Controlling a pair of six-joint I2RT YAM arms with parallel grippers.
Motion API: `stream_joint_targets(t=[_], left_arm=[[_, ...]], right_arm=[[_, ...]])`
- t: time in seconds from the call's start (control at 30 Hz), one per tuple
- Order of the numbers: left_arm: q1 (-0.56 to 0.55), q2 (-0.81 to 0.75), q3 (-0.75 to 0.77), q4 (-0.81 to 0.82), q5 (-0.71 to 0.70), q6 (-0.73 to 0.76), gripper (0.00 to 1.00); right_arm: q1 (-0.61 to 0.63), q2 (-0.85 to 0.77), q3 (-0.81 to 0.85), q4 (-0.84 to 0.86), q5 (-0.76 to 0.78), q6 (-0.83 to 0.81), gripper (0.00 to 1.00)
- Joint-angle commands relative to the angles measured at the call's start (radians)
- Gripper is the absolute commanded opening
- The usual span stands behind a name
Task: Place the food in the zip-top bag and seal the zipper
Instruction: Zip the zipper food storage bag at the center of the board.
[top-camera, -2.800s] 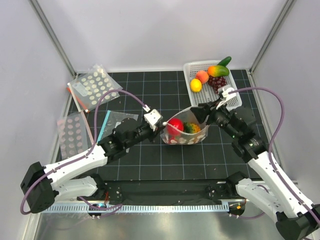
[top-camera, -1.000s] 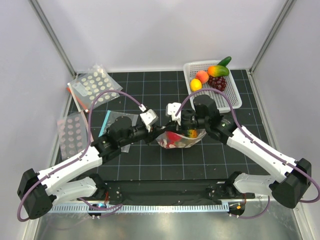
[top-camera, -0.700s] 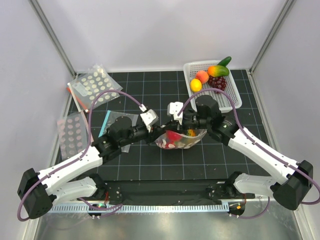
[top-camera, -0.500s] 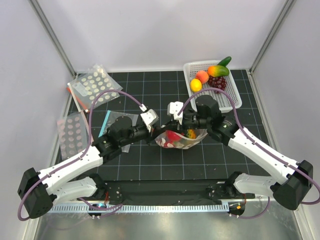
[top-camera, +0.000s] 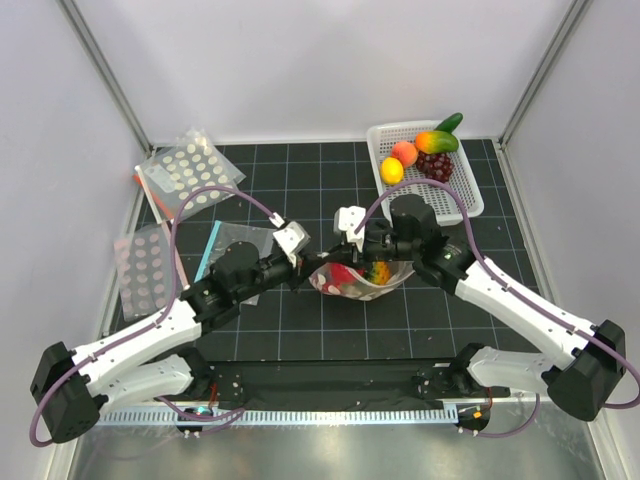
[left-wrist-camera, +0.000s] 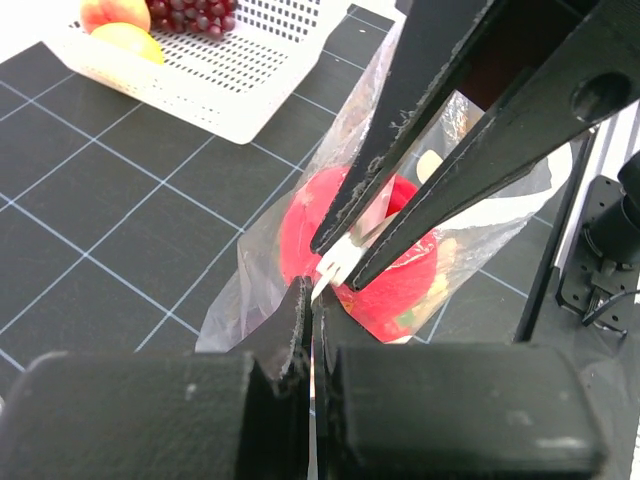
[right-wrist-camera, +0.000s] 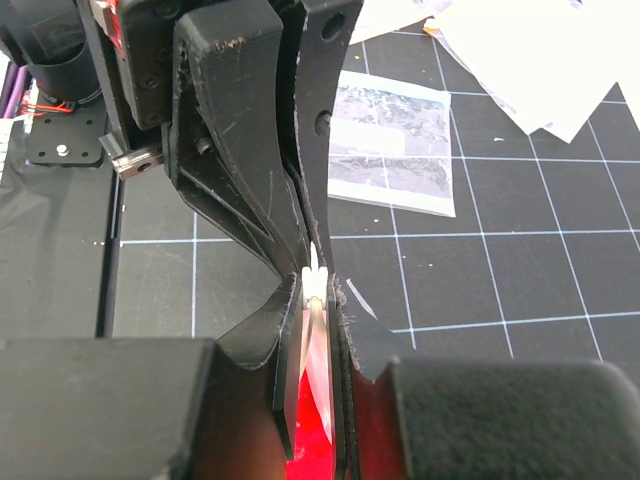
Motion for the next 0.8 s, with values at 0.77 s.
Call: stream_joint_targets(t=[0.77], left_arm=[[0.062, 0.038, 0.047, -0.117, -0.644, -0.128, 0.00]], right_arm=[[-0.008, -0.064, -0.024, -0.030, 0.181, 0.063, 0.01]])
